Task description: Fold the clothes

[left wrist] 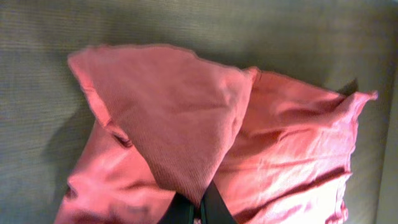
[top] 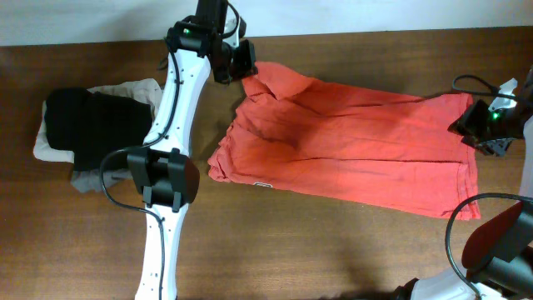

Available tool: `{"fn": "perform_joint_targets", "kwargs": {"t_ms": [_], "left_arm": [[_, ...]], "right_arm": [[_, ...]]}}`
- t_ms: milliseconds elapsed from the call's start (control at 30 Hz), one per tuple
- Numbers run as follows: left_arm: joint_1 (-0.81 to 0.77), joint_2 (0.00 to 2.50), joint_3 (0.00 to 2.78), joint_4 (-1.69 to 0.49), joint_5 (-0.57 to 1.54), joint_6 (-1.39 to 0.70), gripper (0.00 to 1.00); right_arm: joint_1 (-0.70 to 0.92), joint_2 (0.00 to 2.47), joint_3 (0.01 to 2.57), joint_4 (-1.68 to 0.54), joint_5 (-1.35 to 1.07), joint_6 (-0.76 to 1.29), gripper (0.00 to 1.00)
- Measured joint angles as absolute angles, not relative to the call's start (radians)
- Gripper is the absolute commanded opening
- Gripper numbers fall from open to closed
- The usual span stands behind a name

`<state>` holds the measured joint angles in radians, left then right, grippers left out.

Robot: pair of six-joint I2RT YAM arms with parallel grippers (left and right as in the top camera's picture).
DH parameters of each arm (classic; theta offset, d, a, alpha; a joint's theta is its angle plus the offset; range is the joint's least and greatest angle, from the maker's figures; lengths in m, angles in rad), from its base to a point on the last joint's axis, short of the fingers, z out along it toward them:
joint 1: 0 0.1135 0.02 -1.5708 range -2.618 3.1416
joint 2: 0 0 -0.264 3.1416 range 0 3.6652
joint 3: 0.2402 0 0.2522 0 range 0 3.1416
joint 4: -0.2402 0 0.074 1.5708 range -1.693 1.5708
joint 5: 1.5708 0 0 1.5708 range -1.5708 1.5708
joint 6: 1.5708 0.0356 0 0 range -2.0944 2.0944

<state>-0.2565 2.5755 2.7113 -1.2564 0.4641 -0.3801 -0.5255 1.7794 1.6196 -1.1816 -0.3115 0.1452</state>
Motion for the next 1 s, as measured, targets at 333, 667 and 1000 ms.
{"fn": "perform_joint_targets", "kwargs": {"t_ms": [333, 667, 1000], "left_arm": [[-0.306, 2.576, 2.712, -1.252, 0.450, -0.361, 0.01], [-0.317, 2.576, 2.712, -1.230, 0.429, -0.359, 0.00], [-0.317, 2.576, 2.712, -1.216, 0.412, -0.359, 0.01]], "right_arm": [[-0.511, 1.779, 1.620, -1.193, -0.343, 0.113, 0.45], [-0.191, 1.818, 1.467, -0.847, -0.643, 0.104, 0.46], [0.070, 2.041, 1.367, -0.160, -0.784, 0.425, 0.54]]}}
